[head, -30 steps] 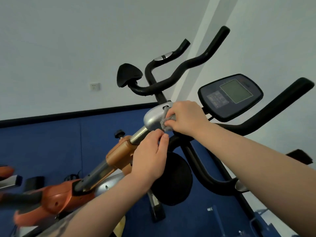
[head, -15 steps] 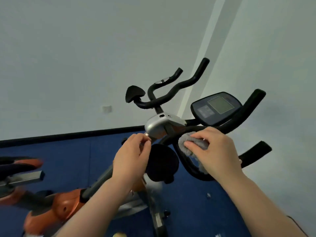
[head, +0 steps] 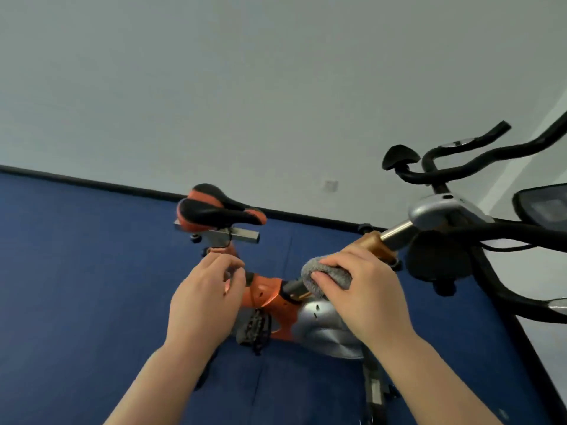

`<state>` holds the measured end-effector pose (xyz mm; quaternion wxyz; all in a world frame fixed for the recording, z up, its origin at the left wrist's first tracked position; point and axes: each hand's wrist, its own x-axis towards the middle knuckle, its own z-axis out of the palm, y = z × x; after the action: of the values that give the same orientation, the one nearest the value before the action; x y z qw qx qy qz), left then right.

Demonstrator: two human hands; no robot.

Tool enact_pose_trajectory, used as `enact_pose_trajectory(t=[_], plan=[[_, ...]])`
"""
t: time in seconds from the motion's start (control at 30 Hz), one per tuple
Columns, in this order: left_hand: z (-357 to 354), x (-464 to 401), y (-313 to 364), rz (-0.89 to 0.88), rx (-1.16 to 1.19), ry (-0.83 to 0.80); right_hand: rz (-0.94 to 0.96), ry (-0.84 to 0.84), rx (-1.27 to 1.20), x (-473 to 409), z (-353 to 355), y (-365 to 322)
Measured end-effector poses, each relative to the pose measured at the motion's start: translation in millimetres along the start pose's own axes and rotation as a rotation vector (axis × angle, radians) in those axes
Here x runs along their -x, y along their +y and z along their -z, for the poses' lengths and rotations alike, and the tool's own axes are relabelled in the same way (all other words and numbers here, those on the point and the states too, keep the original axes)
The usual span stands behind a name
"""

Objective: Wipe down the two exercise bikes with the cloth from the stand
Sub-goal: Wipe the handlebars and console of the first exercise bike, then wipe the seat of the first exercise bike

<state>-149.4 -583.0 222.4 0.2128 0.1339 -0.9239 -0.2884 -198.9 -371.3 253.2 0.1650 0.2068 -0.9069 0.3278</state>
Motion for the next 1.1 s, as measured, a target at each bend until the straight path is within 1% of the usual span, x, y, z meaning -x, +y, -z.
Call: enact_pose_trajectory(t=[0.1,0.2,0.37,0.47,0.57,0.67,0.8,1.03,1.1], plan=[[39.0,8.7,-42.0,0.074,-0.009,0.049,0.034,-0.061,-0.012,6.0,-31.6,-38.7],[76.3,14.4,-88.8,0.118,-0.013,0.068,0.052,-0.08,-0.015,9.7,-66.4,-82.7],[147.1,16.2,-173.0,0.151,-0.052,0.011,0.013,-0.085,-0.056,11.8,-135.2,-170.2],[184.8,12.3,-222.3,0.158,-0.075,0.029,-0.002,-0.09,-0.079,5.8,-174.4,-213.9],[212.5,2.3,-260.9,0.206,-0.066,0.027,-0.01,-0.099,-0.082,-4.3,-202.0,-245.9],[222.2,-14.3,-285.8,0.222,-0.031,-0.007,-0.018,-0.097,-0.057,-16.6,-216.7,-262.3],[214.8,-56.6,-306.5,0.206,0.026,-0.021,-0.049,-0.075,-0.013,-52.3,-240.7,-267.6],[197.4,-158.8,-331.4,0.135,-0.043,-0.055,-0.025,-0.018,-0.075,-150.8,-297.9,-269.2],[193.8,-191.6,-340.5,0.133,-0.046,-0.041,-0.013,-0.019,-0.071,-181.7,-312.2,-268.5]])
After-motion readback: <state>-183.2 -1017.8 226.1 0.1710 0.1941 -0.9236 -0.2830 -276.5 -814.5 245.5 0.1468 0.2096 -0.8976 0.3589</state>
